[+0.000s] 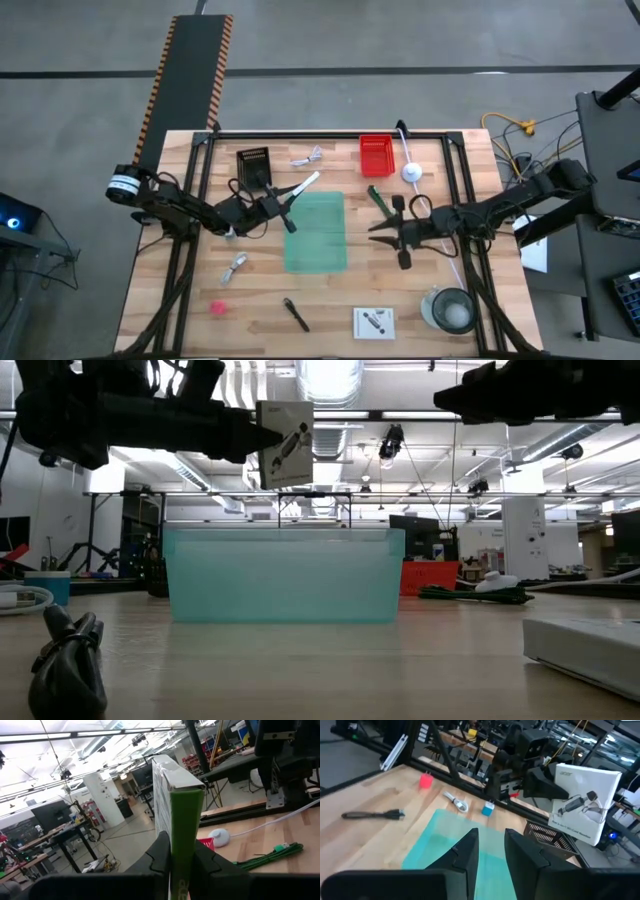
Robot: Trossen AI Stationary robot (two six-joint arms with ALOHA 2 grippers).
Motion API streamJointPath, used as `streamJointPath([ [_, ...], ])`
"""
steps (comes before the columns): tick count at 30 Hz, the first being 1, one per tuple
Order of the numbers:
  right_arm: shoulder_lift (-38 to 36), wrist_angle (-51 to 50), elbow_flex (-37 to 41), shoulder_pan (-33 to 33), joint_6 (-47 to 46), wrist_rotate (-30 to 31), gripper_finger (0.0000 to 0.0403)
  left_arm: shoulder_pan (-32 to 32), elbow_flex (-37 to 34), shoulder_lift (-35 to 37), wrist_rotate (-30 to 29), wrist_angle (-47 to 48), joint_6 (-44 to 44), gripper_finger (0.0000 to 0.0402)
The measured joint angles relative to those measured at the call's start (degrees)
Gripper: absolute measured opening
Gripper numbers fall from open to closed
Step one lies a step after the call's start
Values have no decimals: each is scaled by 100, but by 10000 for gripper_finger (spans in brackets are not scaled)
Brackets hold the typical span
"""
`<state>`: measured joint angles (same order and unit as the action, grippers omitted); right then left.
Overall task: Pick and place items into bin
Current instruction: Put the top white card reader box into the black bin
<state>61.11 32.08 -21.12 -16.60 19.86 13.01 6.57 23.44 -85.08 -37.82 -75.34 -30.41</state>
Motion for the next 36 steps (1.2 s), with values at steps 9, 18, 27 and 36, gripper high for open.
streamJointPath([
  [9, -1, 21, -73, 0, -168, 49, 73, 0, 25, 44, -15, 411, 5, 18],
  [18, 1, -4, -51, 0, -184, 60, 74, -13, 254, 778, -469, 1846, 50, 18],
  [27, 1, -16, -49, 0, -266, 62, 70, -24, 526, 1692, -476, 4005, 1080, 18],
  [36, -12, -22, -49, 0, -288, 180, 63, -24, 689, 2089, -472, 5238, 1805, 18],
])
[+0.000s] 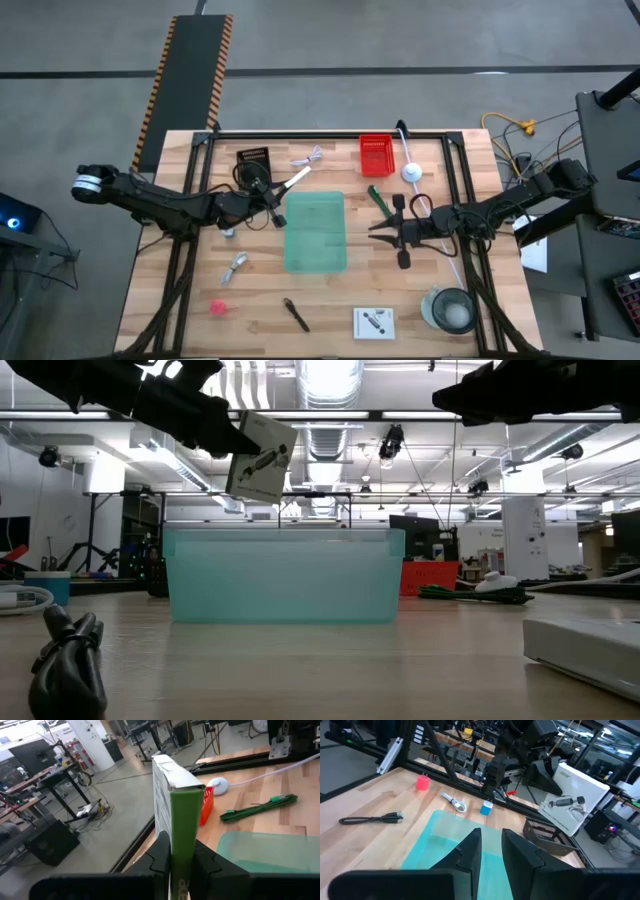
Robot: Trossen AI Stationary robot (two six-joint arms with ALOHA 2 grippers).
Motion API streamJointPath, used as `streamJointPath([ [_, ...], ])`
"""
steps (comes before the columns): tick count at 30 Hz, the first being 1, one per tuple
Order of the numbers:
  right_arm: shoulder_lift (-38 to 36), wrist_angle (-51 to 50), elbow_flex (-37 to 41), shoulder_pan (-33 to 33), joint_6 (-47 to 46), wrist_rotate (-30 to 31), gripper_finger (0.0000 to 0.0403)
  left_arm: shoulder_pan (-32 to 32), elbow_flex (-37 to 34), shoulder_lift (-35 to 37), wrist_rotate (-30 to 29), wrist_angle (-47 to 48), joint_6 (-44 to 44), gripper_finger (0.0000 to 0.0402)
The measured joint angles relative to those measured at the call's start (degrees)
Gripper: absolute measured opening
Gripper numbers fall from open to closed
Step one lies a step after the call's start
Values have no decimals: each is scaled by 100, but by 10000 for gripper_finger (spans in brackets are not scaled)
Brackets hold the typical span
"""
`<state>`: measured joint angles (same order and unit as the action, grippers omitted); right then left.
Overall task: Pick and place items into bin
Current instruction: Put the top white card reader box into the black bin
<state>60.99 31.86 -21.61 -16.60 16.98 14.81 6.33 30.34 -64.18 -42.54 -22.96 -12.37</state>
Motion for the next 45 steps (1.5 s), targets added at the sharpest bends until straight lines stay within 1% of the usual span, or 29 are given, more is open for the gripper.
streamJointPath([
  [6, 0, 4, 0, 15, -20, 152, 65, -34, -12, 48, 8, 9, -82, 18],
  [11, 0, 4, 7, 15, -5, 165, 64, -210, 29, 24, 21, 120, -146, 18],
  [21, 0, 6, 8, 11, 17, 172, 60, -709, 869, 15, 67, 1582, -132, 18],
  [27, -1, 2, 9, 11, 147, 178, 61, -1028, 1204, -114, 98, 2360, -75, 18],
  [33, -2, 0, 9, 11, 181, 183, 59, -1421, 1502, -415, 353, 2769, 160, 18],
  [36, -2, 0, 9, 11, 175, 183, 58, -1604, 1704, -576, 588, 3159, 157, 18],
  [38, -2, -8, 9, 11, 171, 183, 58, -1709, 1851, -703, 613, 3399, 181, 18],
  [42, -2, -20, 9, 13, 166, 183, 61, -1915, 2174, -896, 621, 4087, 787, 18],
  [45, -2, -20, 9, 11, 165, 183, 63, -2029, 2441, -976, 617, 4786, 1229, 18],
])
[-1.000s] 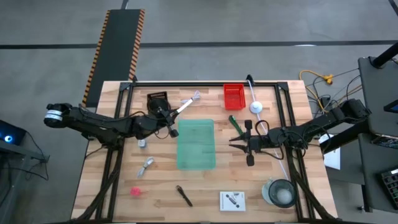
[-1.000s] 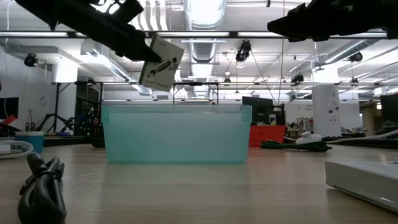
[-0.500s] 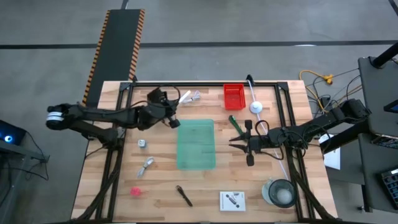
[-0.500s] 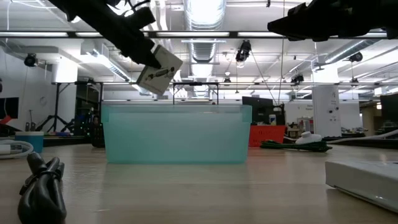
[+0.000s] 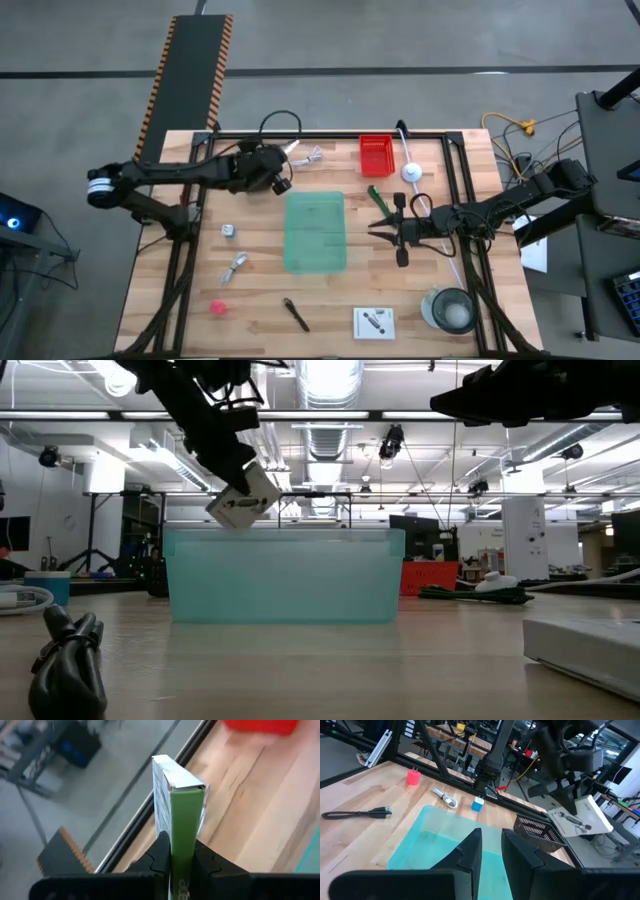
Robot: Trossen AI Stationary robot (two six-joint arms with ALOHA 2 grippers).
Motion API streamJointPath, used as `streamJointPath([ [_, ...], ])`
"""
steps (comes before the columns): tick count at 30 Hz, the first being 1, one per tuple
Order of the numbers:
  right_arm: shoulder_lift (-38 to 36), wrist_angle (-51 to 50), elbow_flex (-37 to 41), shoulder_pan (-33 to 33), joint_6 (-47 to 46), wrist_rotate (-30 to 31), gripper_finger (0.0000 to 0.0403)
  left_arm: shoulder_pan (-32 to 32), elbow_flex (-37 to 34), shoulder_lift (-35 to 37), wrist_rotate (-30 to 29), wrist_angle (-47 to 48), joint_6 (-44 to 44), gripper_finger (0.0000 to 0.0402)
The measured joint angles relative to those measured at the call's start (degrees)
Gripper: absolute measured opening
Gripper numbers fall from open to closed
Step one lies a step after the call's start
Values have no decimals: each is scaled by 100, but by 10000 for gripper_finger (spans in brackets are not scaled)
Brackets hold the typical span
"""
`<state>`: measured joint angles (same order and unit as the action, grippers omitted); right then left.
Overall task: Pick and place items into bin
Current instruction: Put the top white card reader box into the black bin
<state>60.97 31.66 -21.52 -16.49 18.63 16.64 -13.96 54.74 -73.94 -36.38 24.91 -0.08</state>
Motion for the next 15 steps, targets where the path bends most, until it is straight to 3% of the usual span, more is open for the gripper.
streamJointPath([
  [6, 0, -15, 0, 2, -5, 0, 63, -109, 486, -47, 157, 1462, 865, 18],
  [12, 0, -13, 4, 2, -50, 0, 59, -533, 919, 49, 1285, 2219, 2126, 18],
  [15, 0, -13, 4, 2, -46, -1, 59, -763, 946, 64, 1632, 2294, 2226, 18],
])
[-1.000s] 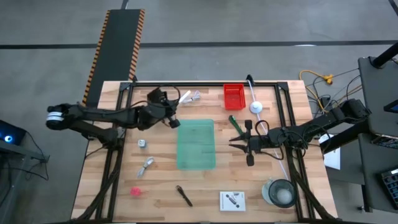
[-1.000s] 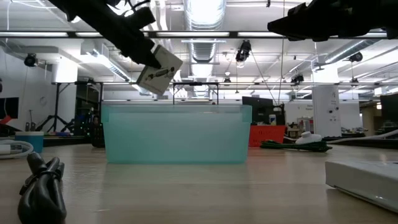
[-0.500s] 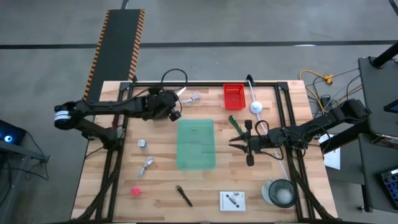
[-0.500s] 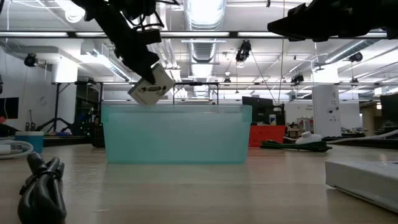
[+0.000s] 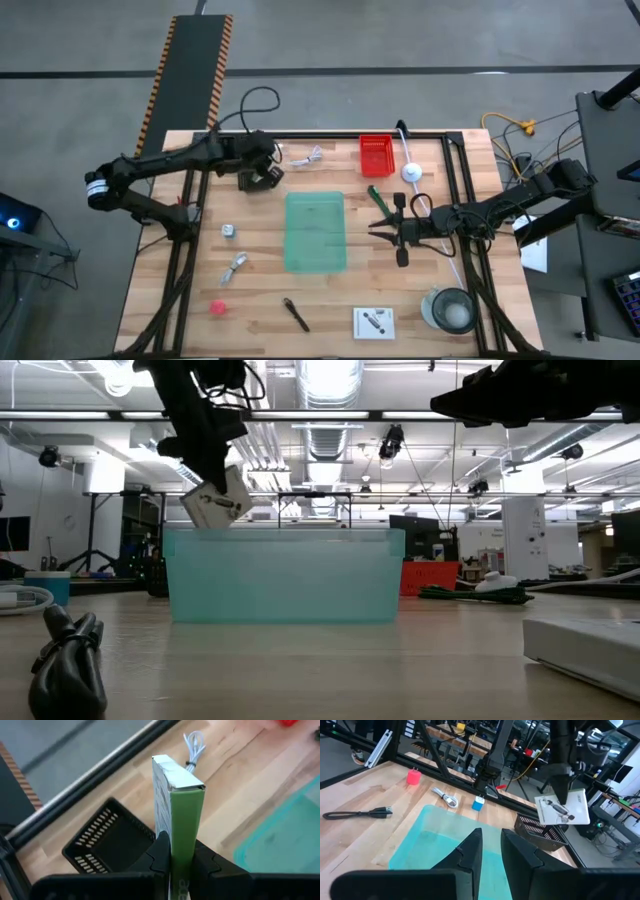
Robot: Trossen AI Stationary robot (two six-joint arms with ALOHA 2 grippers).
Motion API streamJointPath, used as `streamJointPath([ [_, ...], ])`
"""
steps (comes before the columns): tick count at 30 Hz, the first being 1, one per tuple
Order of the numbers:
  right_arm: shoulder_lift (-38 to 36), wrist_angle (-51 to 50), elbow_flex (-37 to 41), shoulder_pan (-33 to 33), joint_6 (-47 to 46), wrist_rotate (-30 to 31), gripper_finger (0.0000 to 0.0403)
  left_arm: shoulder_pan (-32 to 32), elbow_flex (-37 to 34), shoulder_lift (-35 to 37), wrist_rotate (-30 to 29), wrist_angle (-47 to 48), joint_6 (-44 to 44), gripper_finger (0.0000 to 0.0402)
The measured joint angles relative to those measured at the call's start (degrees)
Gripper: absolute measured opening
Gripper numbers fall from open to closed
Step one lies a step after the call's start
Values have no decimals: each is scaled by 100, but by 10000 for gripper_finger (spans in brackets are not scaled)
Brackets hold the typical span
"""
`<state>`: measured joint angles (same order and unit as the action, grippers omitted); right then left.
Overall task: Pick and place items into bin
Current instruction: Put the top white card reader box into the black bin
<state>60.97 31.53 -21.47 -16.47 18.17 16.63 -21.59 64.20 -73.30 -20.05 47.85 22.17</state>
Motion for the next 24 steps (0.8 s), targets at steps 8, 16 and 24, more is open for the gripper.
streamJointPath([
  [8, 4, 9, 7, 0, -12, 1, 58, -848, -10, -133, 855, 181, 482, 18],
  [16, 4, 7, 7, 0, 242, 7, 59, -1718, -13, -168, 1759, 263, 1229, 18],
  [24, 11, 31, -16, 2, 843, 8, 58, -2259, -49, -201, 2213, 372, 1573, 18],
])
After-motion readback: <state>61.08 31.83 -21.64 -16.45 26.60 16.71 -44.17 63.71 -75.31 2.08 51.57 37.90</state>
